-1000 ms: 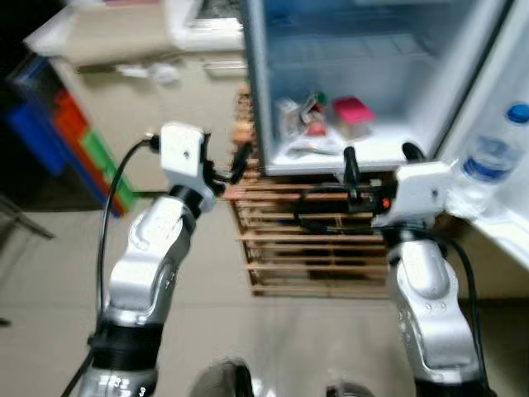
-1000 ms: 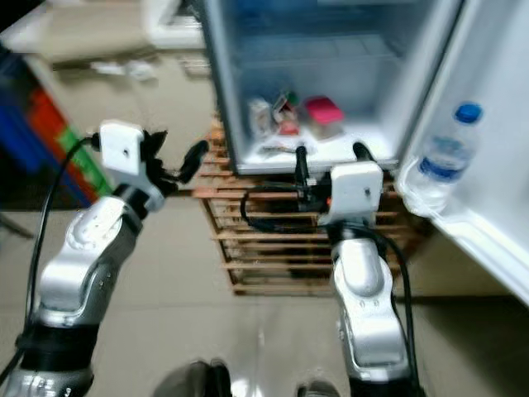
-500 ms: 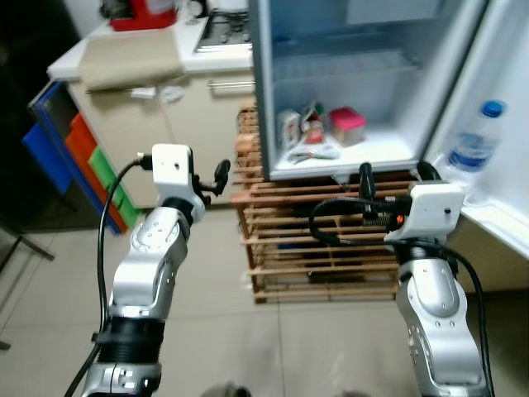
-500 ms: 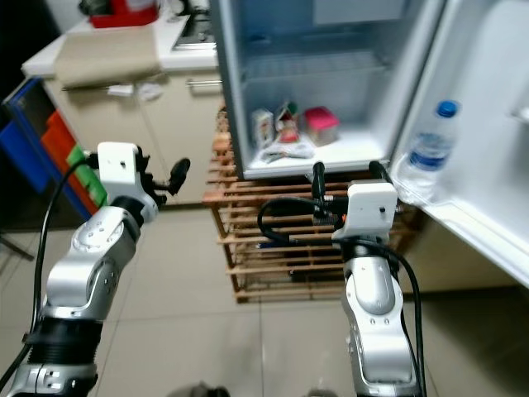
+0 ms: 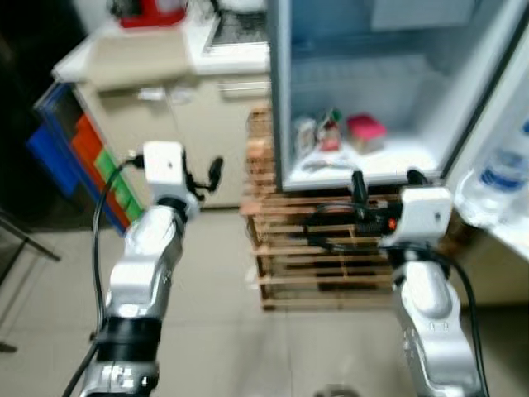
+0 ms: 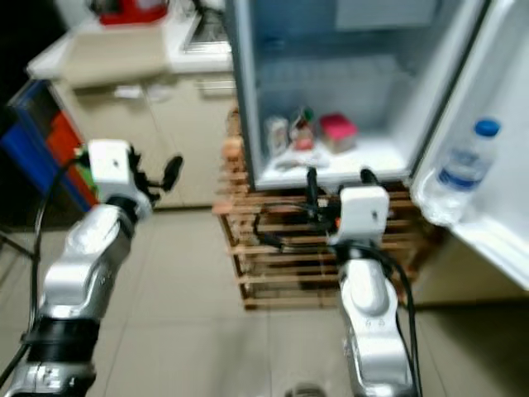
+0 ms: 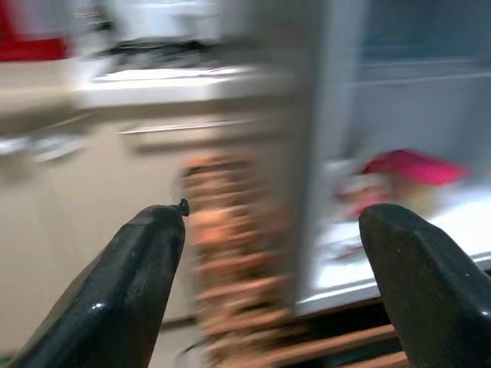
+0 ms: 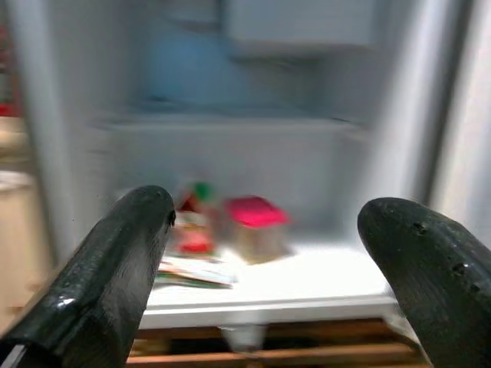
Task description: Restocking fridge
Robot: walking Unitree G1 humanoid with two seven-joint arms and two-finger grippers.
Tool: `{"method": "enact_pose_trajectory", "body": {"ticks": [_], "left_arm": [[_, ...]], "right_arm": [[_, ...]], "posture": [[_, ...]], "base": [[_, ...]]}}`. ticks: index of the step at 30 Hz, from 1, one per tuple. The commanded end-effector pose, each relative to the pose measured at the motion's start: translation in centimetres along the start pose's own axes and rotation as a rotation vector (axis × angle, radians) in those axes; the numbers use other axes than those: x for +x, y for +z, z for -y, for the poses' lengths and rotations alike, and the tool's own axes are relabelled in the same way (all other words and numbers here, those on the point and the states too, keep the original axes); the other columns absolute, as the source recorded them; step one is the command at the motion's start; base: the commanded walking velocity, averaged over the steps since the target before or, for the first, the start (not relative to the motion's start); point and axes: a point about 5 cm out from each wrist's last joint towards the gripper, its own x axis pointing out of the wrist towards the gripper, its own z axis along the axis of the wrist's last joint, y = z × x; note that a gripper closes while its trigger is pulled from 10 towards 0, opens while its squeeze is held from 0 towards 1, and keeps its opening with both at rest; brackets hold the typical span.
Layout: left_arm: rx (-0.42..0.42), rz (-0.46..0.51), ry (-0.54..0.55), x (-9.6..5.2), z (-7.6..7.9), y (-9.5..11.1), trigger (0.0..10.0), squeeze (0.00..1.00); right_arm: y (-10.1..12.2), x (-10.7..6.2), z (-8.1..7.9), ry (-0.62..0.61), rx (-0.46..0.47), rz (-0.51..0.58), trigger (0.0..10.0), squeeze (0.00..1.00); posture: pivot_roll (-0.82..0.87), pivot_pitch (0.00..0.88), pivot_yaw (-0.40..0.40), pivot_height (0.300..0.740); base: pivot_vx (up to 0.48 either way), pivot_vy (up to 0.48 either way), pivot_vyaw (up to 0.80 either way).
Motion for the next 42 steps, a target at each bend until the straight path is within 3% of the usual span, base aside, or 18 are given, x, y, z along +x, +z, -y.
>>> {"method": "enact_pose_trajectory", "body": {"ticks": [1,11,15,21,25,27,32,34,38,42], "left_arm": [[0.029,0.022,-0.009,0.2,-0.4,0.8,10.0,0.0],[0.026,0.039,-0.012,0.3,-0.6,1.3,10.0,0.0],[0.039,0.043,-0.019,-0.3,-0.8,1.7,10.0,0.0],[0.031,0.022,-0.017,-0.8,-1.3,1.6,10.0,0.0],[0.061,-0.001,-0.05,-1.2,-2.0,2.0,10.0,0.0],[0.045,-0.022,-0.118,-1.5,-1.7,1.9,10.0,0.0],[0.025,-0.147,-0.298,-2.7,0.1,-0.9,10.0,0.0],[-0.047,-0.168,-0.295,-3.0,1.1,-1.9,10.0,0.0],[-0.079,-0.159,-0.305,-3.4,2.2,-2.1,10.0,0.0],[-0.088,-0.153,-0.303,-3.8,2.3,-1.9,10.0,0.0]], "right_arm": [[0.4,0.3,-0.4,0.001,0.008,0.021,10.0,0.64],[-0.1,0.8,-0.3,-0.004,0.024,0.0,10.0,0.63],[-0.7,1.6,0.5,-0.028,0.025,-0.042,10.0,0.64],[-1.8,1.8,1.4,-0.074,0.041,-0.109,10.0,0.63],[-3.9,2.2,1.1,-0.073,0.03,-0.236,10.0,0.63],[-4.5,2.3,1.0,-0.054,0.009,-0.274,10.0,0.63],[-4.8,2.0,1.3,-0.04,-0.085,-0.32,10.0,0.63],[-4.6,1.7,2.1,-0.04,-0.124,-0.334,10.0,0.63],[-3.6,1.4,2.9,-0.064,-0.113,-0.337,10.0,0.63],[-1.9,0.9,2.6,-0.073,-0.068,-0.329,10.0,0.63]], "posture": [[-0.17,0.0,0.11,0.74],[-0.16,0.006,0.119,0.74],[-0.13,0.036,0.123,0.74],[-0.11,0.052,0.131,0.74],[-0.08,0.088,0.154,0.74],[-0.07,0.1,0.158,0.74],[-0.1,0.133,0.127,0.74],[-0.13,0.148,0.094,0.74],[-0.15,0.161,0.067,0.74],[-0.15,0.17,0.056,0.74]], "base": [[0.469,0.0,0.0],[0.472,0.0,0.0],[0.472,0.0,0.0],[0.312,0.0,0.0],[0.0,0.0,0.0],[0.0,0.0,0.0],[0.0,0.0,0.0],[0.0,0.0,0.0],[0.0,0.0,0.0],[0.0,0.0,0.0]]}}
